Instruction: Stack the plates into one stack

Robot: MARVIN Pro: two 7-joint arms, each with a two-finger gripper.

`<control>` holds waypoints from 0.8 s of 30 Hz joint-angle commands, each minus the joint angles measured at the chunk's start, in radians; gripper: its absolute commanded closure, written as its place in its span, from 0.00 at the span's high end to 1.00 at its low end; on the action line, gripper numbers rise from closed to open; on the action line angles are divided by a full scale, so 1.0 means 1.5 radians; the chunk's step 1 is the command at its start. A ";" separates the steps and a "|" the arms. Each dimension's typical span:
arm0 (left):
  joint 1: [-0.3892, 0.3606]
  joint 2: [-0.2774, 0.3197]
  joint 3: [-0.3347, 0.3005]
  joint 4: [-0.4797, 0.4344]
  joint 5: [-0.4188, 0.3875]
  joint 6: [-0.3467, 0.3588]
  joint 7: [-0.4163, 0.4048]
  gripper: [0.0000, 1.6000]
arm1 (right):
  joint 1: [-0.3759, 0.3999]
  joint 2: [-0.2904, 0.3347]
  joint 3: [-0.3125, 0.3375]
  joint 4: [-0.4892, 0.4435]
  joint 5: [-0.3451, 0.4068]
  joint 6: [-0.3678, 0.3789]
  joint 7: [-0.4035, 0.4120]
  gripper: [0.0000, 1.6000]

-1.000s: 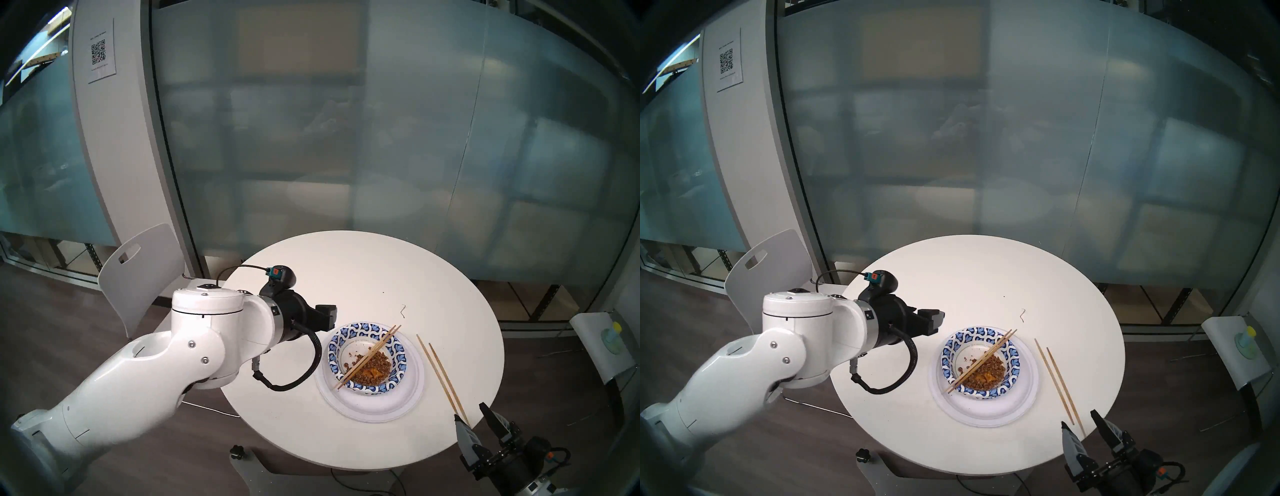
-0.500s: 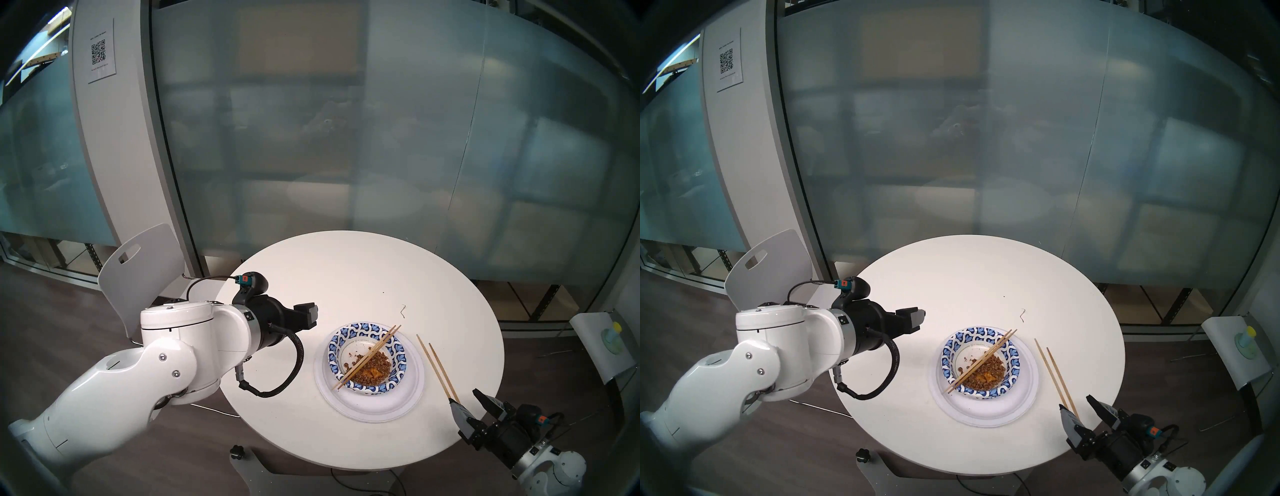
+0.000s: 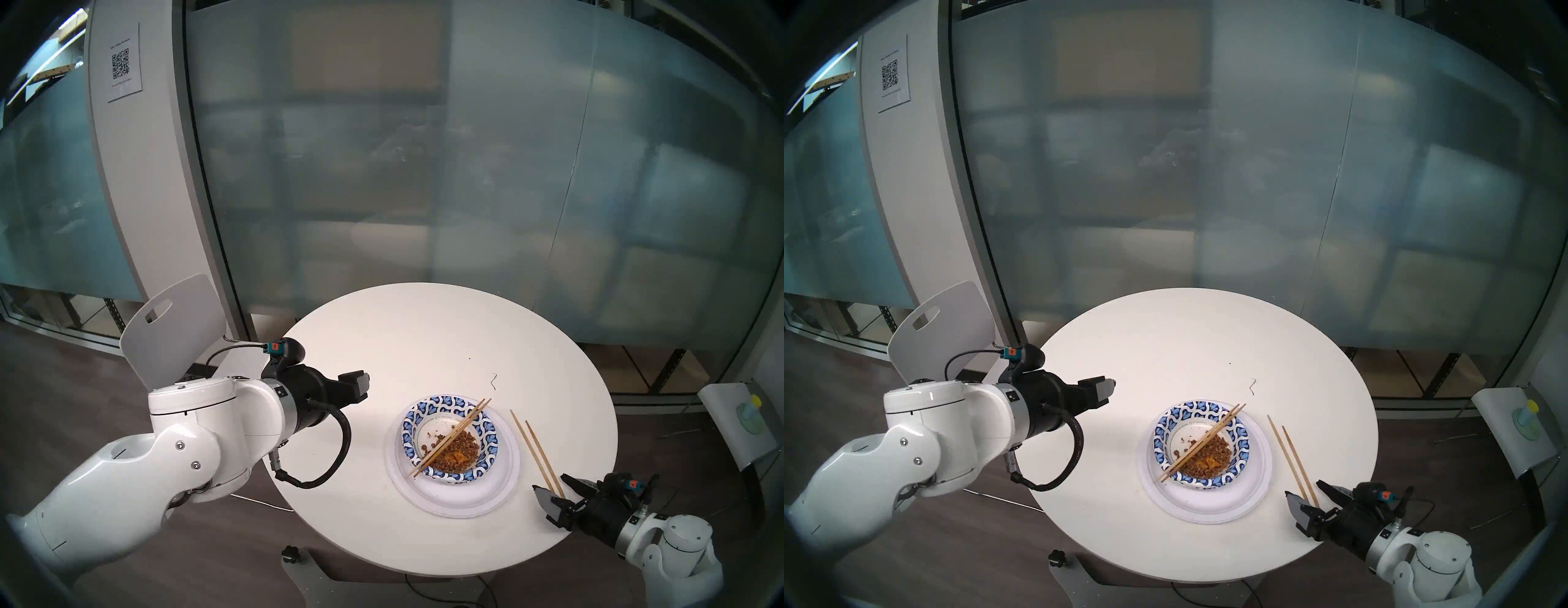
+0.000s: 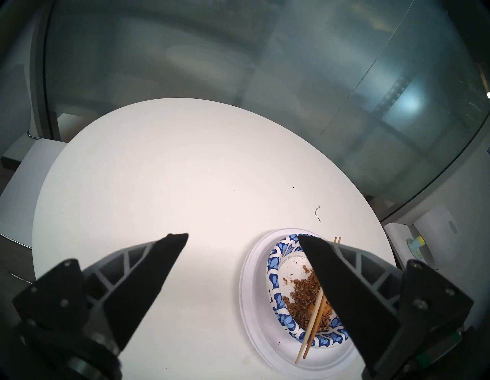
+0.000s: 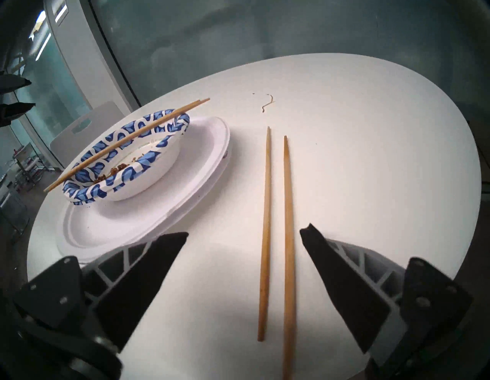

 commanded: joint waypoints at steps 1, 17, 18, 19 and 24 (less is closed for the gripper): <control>0.047 0.027 -0.032 -0.020 0.011 -0.034 -0.035 1.00 | 0.060 0.036 -0.023 -0.003 -0.030 0.016 -0.017 1.00; 0.112 0.048 -0.082 -0.027 0.015 -0.084 -0.084 1.00 | 0.040 0.042 0.009 -0.049 -0.027 0.076 -0.012 1.00; 0.114 0.048 -0.083 -0.027 0.015 -0.085 -0.085 1.00 | 0.041 0.043 0.008 -0.048 -0.027 0.077 -0.011 1.00; 0.114 0.048 -0.083 -0.027 0.015 -0.085 -0.085 1.00 | 0.041 0.043 0.008 -0.048 -0.027 0.077 -0.011 1.00; 0.122 0.050 -0.087 -0.027 0.018 -0.091 -0.093 1.00 | 0.061 0.070 -0.023 -0.032 -0.050 0.110 -0.012 1.00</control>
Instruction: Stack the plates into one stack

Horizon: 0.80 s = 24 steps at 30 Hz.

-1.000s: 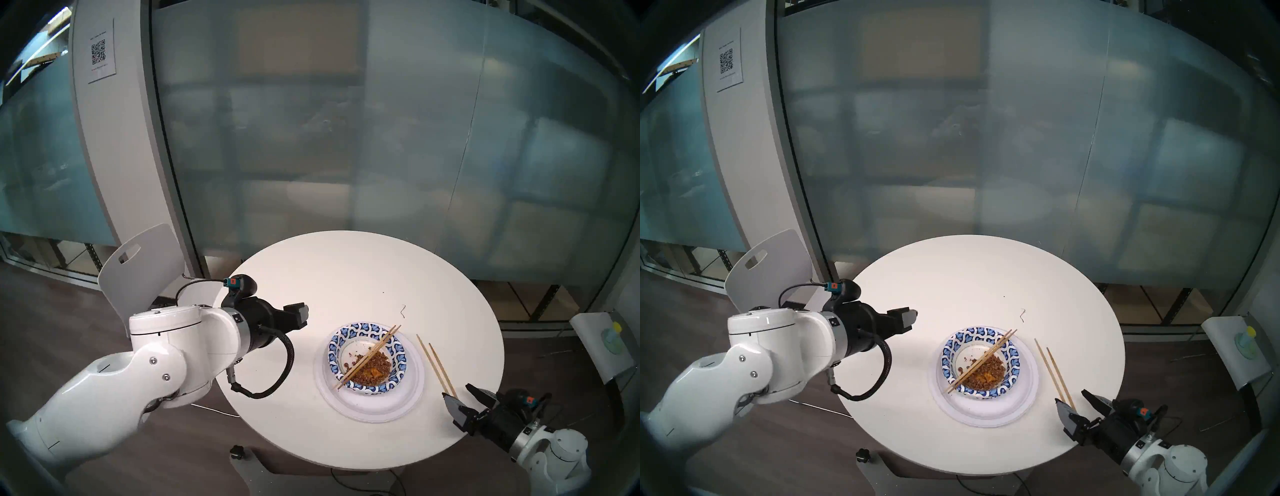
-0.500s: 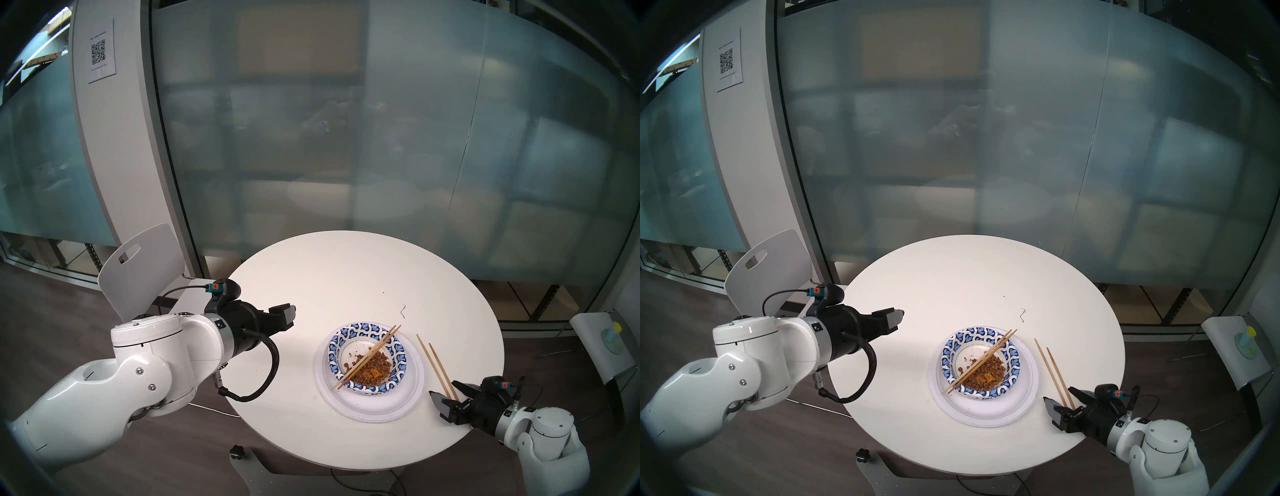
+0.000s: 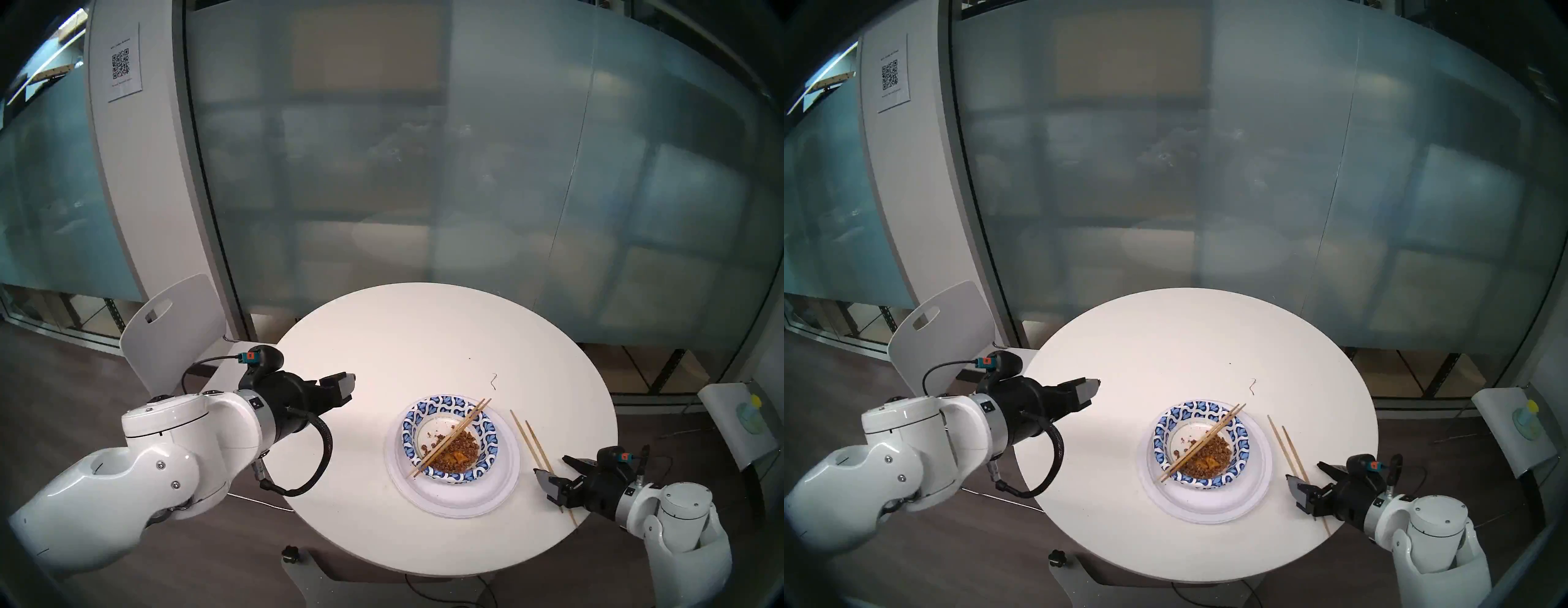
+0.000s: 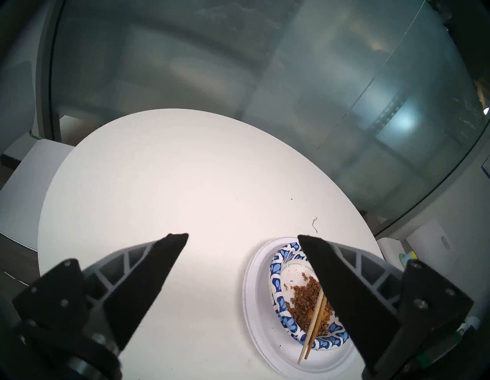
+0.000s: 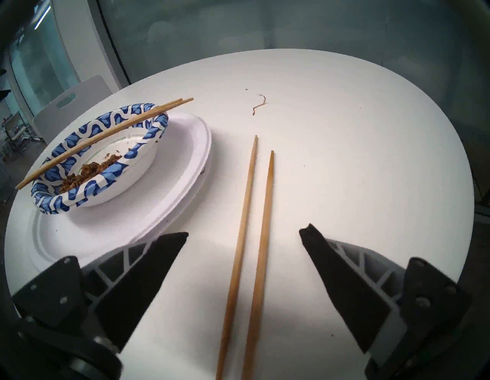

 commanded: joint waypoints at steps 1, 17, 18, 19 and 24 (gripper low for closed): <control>0.017 0.006 -0.018 -0.012 0.001 -0.016 -0.014 1.00 | 0.023 0.026 -0.027 0.003 -0.016 0.024 0.002 1.00; 0.047 0.022 -0.051 -0.011 -0.001 -0.028 -0.030 1.00 | 0.043 0.057 -0.042 0.022 -0.051 0.071 0.001 1.00; 0.048 0.022 -0.052 -0.011 -0.002 -0.028 -0.030 1.00 | 0.043 0.056 -0.043 0.022 -0.049 0.073 0.002 1.00; 0.049 0.022 -0.054 -0.012 -0.002 -0.028 -0.031 1.00 | 0.044 0.059 -0.048 0.024 -0.052 0.079 0.002 1.00; 0.052 0.024 -0.058 -0.014 -0.003 -0.029 -0.031 1.00 | 0.047 0.065 -0.057 0.029 -0.058 0.090 0.006 1.00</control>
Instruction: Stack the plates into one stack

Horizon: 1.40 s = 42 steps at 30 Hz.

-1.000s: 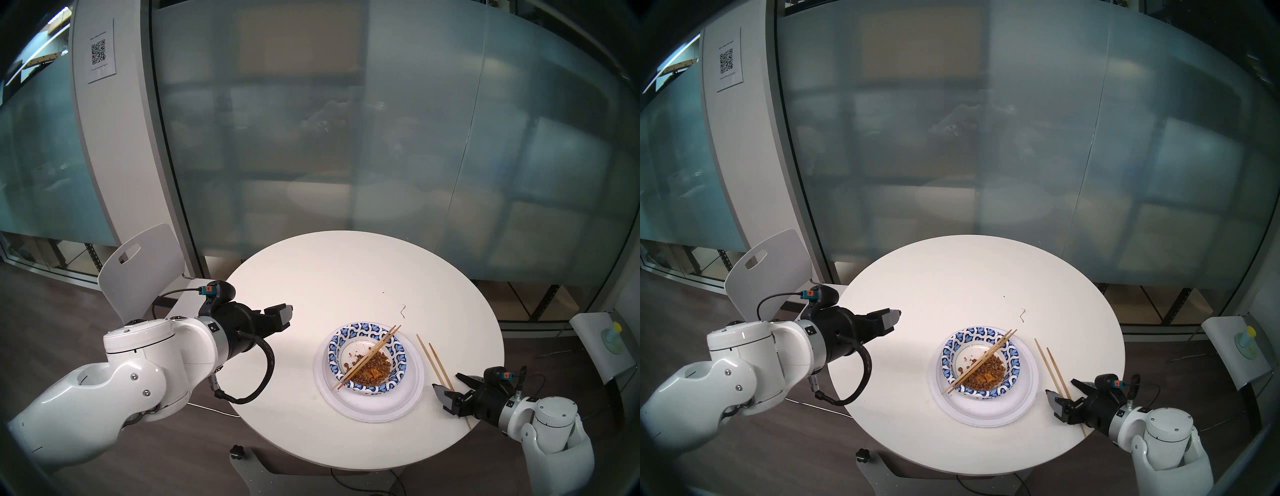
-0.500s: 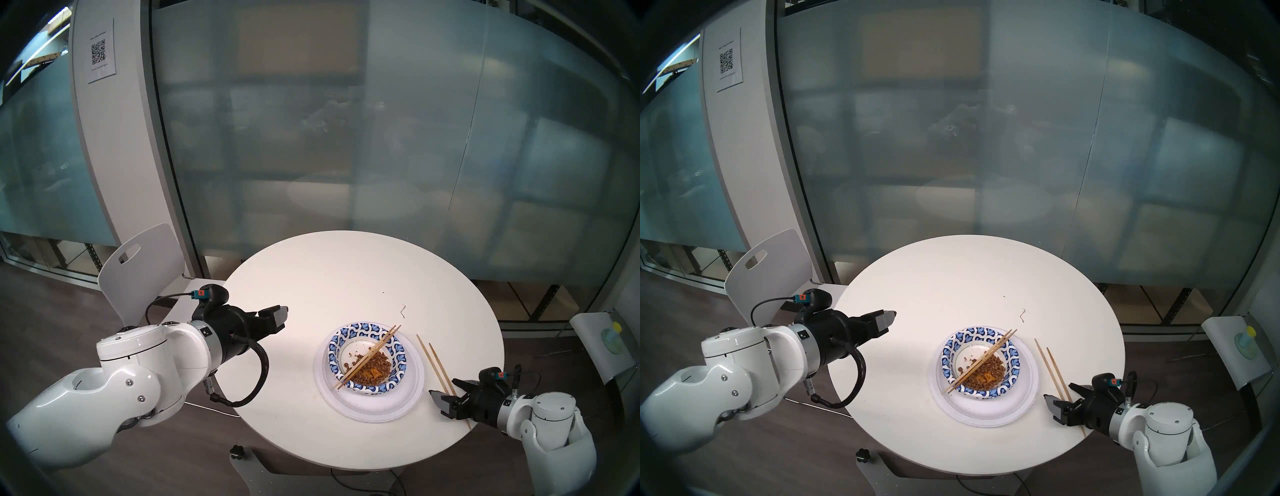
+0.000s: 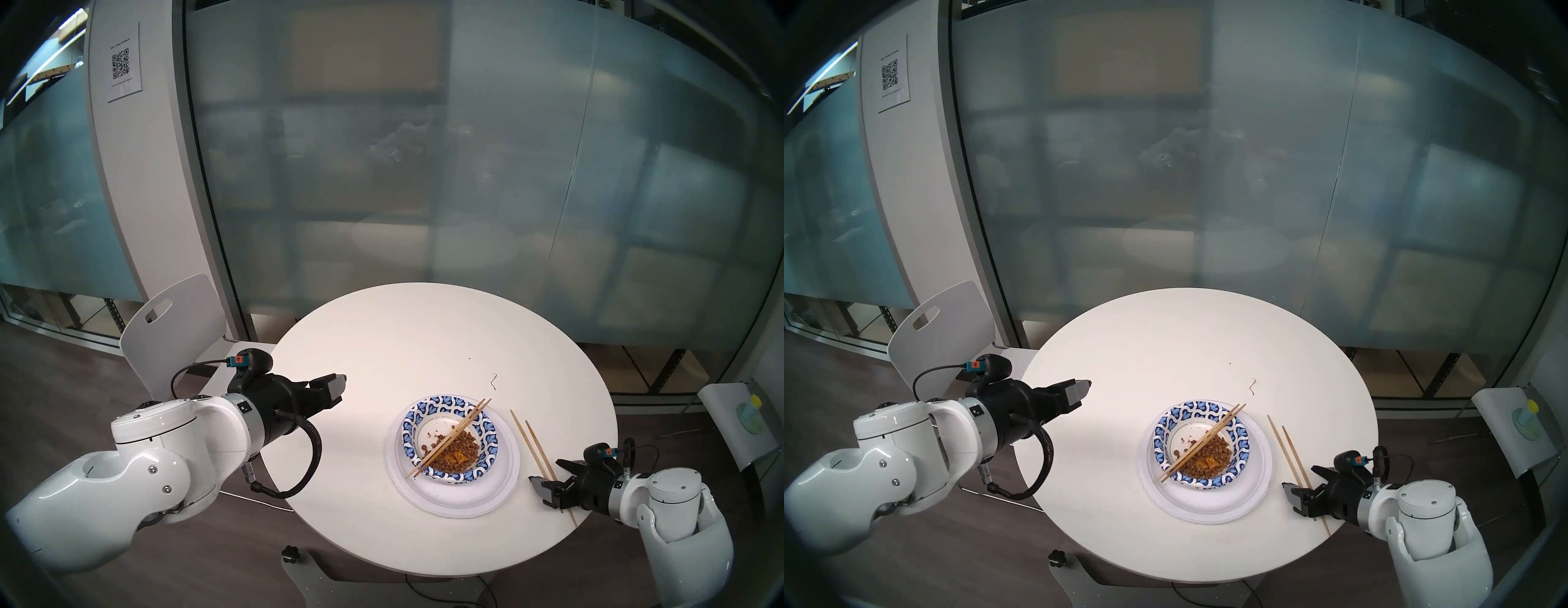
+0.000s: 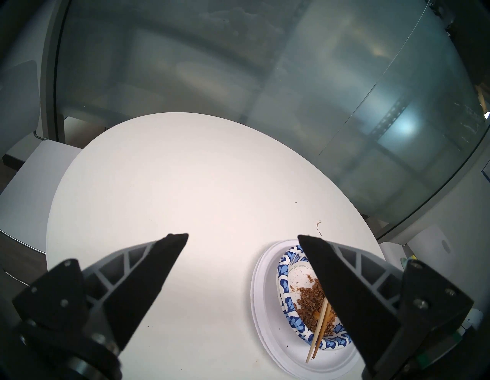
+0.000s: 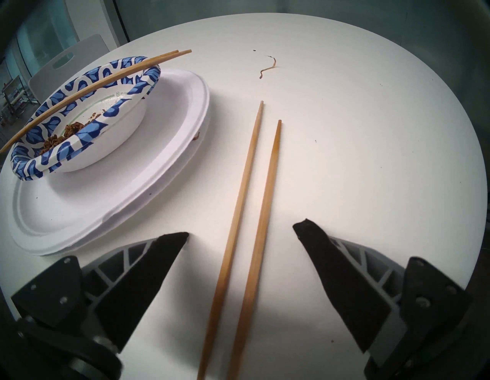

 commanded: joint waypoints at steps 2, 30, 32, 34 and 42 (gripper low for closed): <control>0.004 0.003 -0.017 -0.014 -0.005 -0.006 -0.004 1.00 | 0.002 0.011 -0.013 0.005 -0.002 0.026 0.009 1.00; 0.012 0.011 -0.038 -0.001 -0.025 -0.011 -0.010 1.00 | 0.003 0.020 -0.020 -0.001 -0.022 0.067 0.009 0.36; 0.012 0.011 -0.039 0.001 -0.026 -0.012 -0.011 1.00 | 0.005 0.020 -0.019 -0.002 -0.022 0.070 0.008 0.27; 0.012 0.011 -0.039 0.002 -0.027 -0.012 -0.012 1.00 | 0.007 0.020 -0.019 -0.004 -0.022 0.073 0.006 0.19; 0.011 0.014 -0.040 0.004 -0.030 -0.013 -0.012 1.00 | 0.015 0.004 -0.009 -0.001 -0.024 0.071 -0.020 0.00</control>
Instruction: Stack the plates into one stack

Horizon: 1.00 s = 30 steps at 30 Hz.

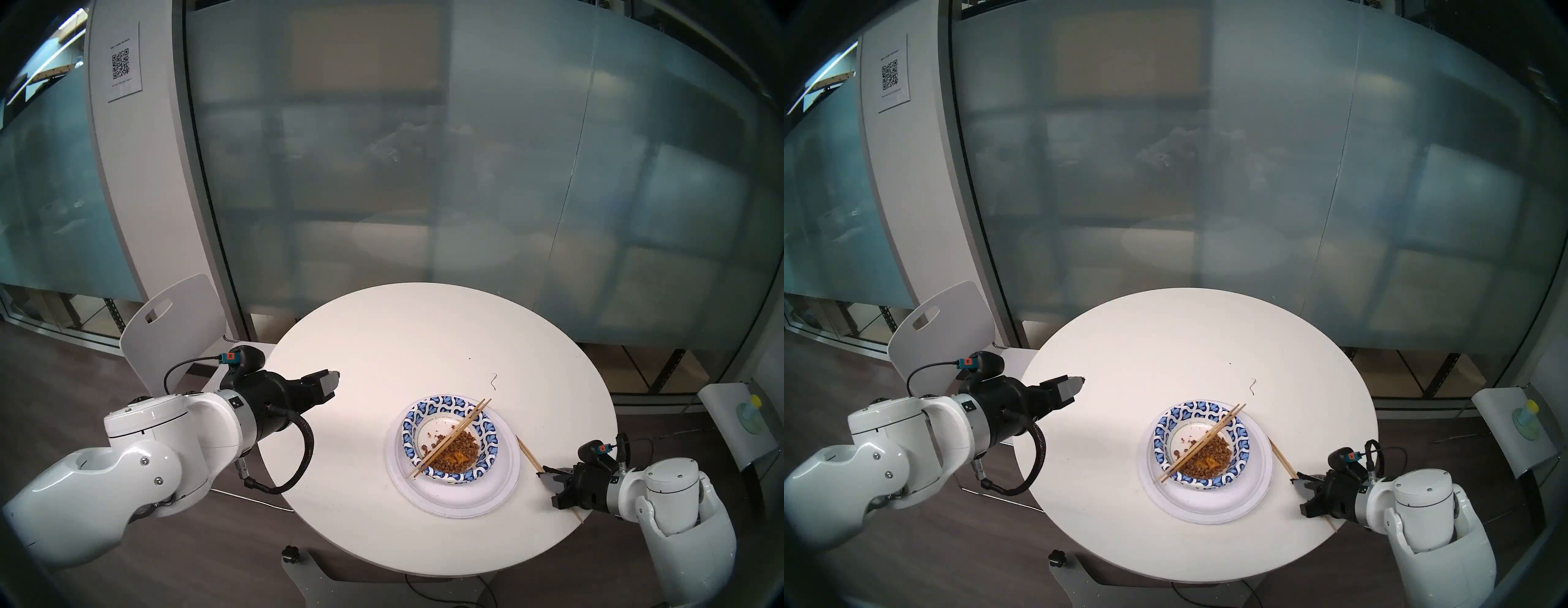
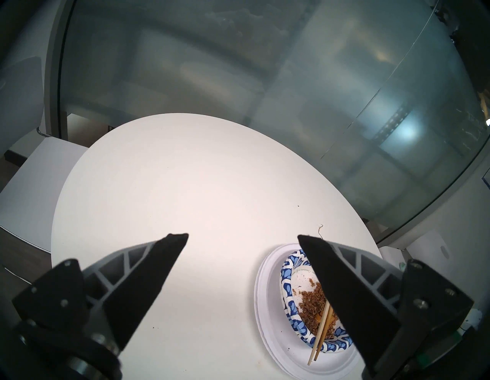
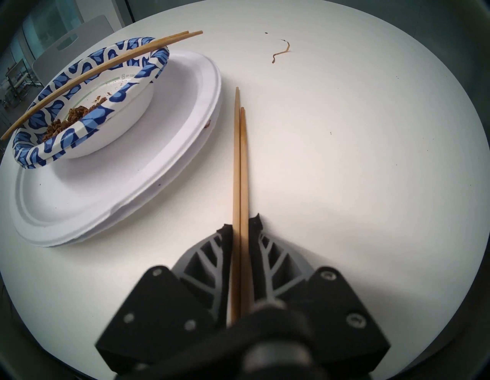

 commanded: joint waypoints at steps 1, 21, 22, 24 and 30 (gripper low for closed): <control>-0.003 0.000 -0.009 -0.003 0.000 -0.004 -0.002 1.00 | 0.001 -0.017 0.007 0.014 -0.007 0.009 -0.027 0.00; -0.028 -0.004 0.025 0.004 0.009 0.002 0.004 1.00 | -0.010 -0.041 0.082 -0.019 0.035 -0.041 0.002 0.00; -0.030 -0.004 0.027 0.003 0.010 0.002 0.005 1.00 | -0.011 -0.040 0.082 -0.019 0.035 -0.045 0.004 0.00; -0.033 -0.004 0.031 0.003 0.011 0.003 0.007 1.00 | -0.008 -0.044 0.087 -0.018 0.043 -0.051 0.012 0.00; -0.040 -0.007 0.045 0.003 0.017 0.003 0.013 1.00 | -0.005 -0.047 0.088 -0.035 0.045 -0.053 0.017 0.00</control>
